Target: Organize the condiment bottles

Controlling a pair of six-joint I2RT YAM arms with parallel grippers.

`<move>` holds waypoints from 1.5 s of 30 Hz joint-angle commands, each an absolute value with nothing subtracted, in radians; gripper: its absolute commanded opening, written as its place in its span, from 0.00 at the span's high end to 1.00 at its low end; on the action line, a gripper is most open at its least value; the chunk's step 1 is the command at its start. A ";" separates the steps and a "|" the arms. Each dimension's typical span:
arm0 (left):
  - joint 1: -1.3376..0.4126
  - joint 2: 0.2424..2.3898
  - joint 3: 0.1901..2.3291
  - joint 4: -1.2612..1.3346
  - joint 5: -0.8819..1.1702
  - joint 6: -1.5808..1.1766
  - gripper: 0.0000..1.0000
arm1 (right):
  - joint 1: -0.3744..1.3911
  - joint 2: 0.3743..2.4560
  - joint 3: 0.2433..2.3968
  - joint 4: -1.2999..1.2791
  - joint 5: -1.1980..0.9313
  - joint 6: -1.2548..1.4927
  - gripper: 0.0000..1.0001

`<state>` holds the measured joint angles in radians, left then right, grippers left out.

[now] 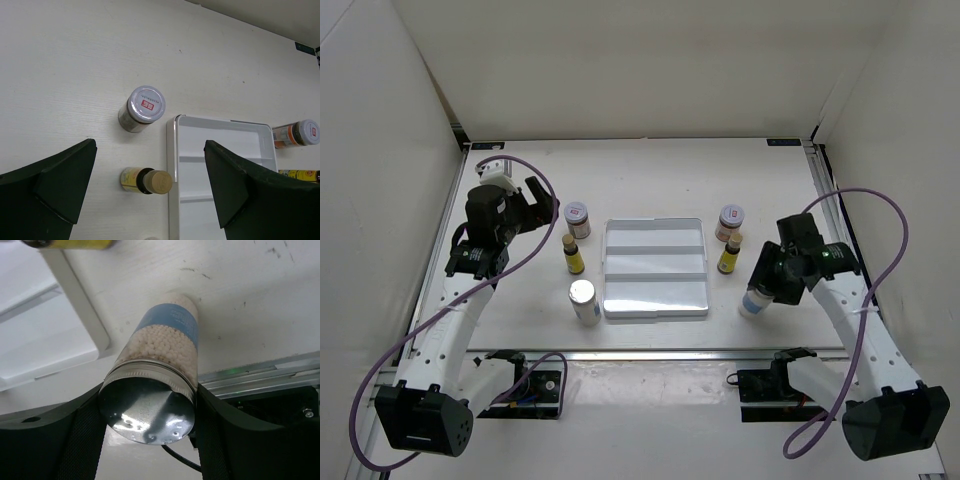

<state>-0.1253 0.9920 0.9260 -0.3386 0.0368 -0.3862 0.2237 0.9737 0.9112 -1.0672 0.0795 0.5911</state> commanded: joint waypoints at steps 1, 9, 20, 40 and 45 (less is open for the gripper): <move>-0.120 0.974 0.925 -0.347 0.026 -0.391 0.00 | 0.239 0.940 1.060 -1.057 0.063 0.562 0.81; -0.120 0.974 0.925 -0.347 0.017 -0.391 0.00 | 0.414 1.054 1.223 -1.003 0.003 0.595 1.00; -0.120 0.974 0.925 -0.356 0.017 -0.391 0.00 | 0.735 1.282 1.256 -0.874 0.149 0.678 1.00; -0.165 0.937 0.945 -0.380 0.037 -0.382 0.00 | 0.844 1.372 1.287 -0.911 0.316 0.706 0.00; -0.193 0.928 1.037 -0.481 0.063 -0.437 0.00 | 0.963 1.344 1.382 -0.986 0.518 0.724 0.00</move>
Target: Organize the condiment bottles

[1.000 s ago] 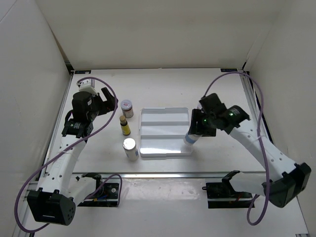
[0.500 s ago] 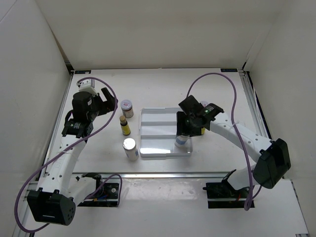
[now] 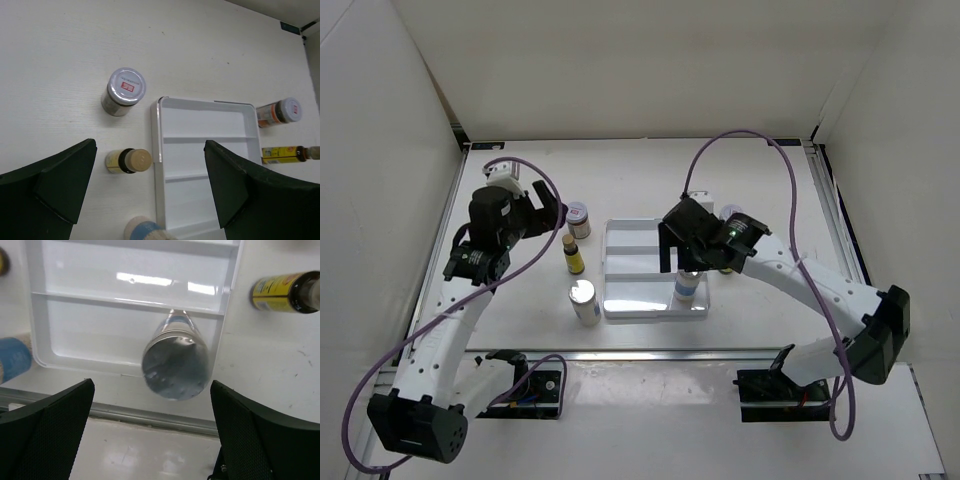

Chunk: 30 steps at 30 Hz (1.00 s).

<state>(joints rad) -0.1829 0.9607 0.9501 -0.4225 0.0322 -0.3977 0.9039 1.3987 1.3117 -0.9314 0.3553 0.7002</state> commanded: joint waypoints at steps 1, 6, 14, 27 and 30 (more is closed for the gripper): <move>-0.193 0.937 1.052 -0.539 0.077 -0.457 0.00 | 0.983 1.344 1.382 -0.995 0.550 0.724 0.00; -0.202 0.950 1.043 -0.636 0.123 -0.522 0.00 | 1.083 1.353 1.393 -1.005 0.664 0.733 0.00; -0.394 0.982 1.034 -0.778 -0.009 -0.512 0.00 | 1.140 1.344 1.355 -1.045 0.767 0.791 0.00; -0.629 1.155 1.065 -0.841 -0.178 -0.580 0.00 | 1.175 1.163 1.206 -0.962 0.887 0.729 0.00; -0.652 1.155 1.078 -0.905 -0.211 -0.627 0.00 | 1.175 1.172 1.206 -0.962 0.887 0.718 0.00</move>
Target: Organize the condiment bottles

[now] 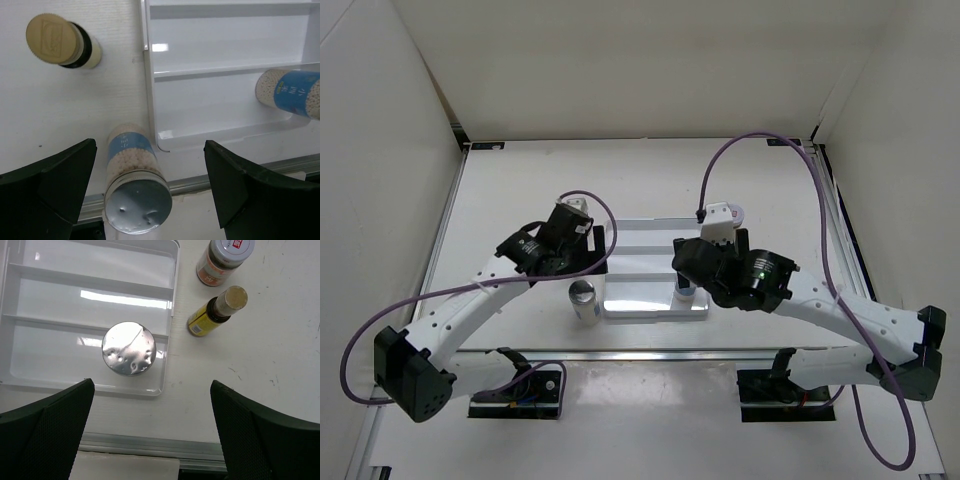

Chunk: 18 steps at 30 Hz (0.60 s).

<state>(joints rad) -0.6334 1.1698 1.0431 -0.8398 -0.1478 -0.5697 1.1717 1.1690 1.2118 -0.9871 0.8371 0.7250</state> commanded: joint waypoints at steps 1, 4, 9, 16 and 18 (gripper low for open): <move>-0.663 1.155 1.094 -0.932 -0.224 -0.652 0.00 | 1.175 1.172 1.206 -0.962 0.878 0.718 0.00; -0.663 1.155 1.094 -1.008 -0.233 -0.678 0.00 | 1.175 1.181 1.206 -0.962 0.865 0.736 0.00; -0.672 1.146 1.045 -1.017 -0.224 -0.712 0.00 | 1.175 1.212 1.206 -0.962 0.844 0.747 0.00; -0.681 1.178 1.032 -1.017 -0.224 -0.712 0.17 | 1.175 1.212 1.197 -0.962 0.844 0.747 0.00; -0.692 1.189 1.032 -1.017 -0.224 -0.721 0.22 | 1.175 1.212 1.187 -0.962 0.853 0.747 0.00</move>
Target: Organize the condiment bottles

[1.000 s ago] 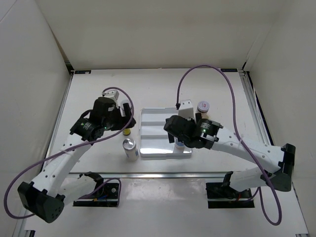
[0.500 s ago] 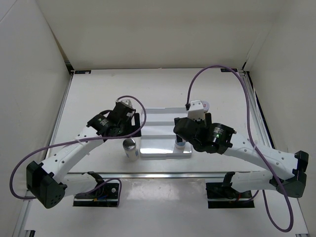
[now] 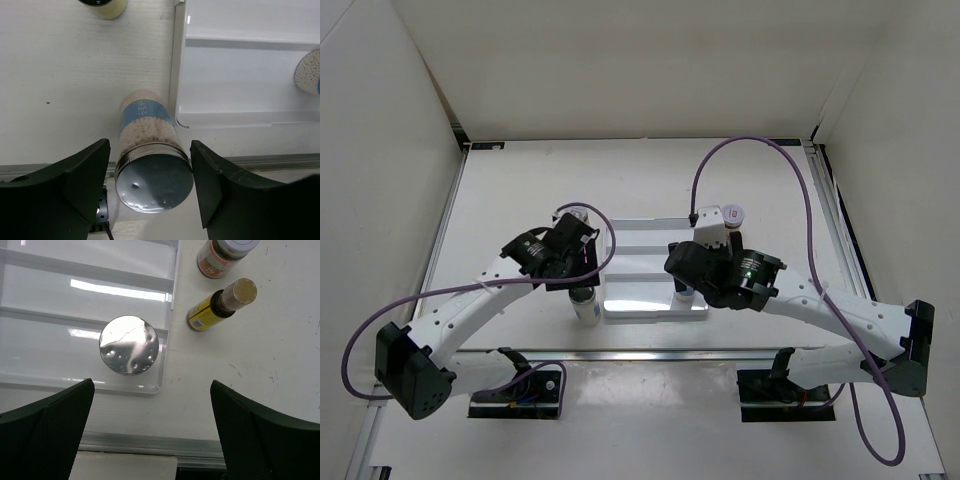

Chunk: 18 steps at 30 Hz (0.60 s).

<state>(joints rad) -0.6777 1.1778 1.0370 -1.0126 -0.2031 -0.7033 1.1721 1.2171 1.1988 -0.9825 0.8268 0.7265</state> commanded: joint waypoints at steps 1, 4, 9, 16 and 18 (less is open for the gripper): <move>-0.701 1.189 1.032 -1.017 -0.224 -0.721 0.25 | 1.175 1.212 1.187 -0.962 0.853 0.747 0.00; -0.710 1.210 1.032 -1.017 -0.215 -0.741 0.31 | 1.175 1.201 1.178 -0.953 0.862 0.747 0.00; -0.719 1.200 1.058 -1.028 -0.225 -0.750 0.51 | 1.175 1.201 1.169 -0.953 0.862 0.747 0.00; -0.719 1.218 1.257 -1.121 -0.236 -0.732 0.79 | 1.175 1.201 1.160 -0.953 0.871 0.747 0.00; -0.729 1.229 1.314 -1.132 -0.247 -0.719 0.82 | 1.175 1.201 1.160 -0.953 0.871 0.747 0.00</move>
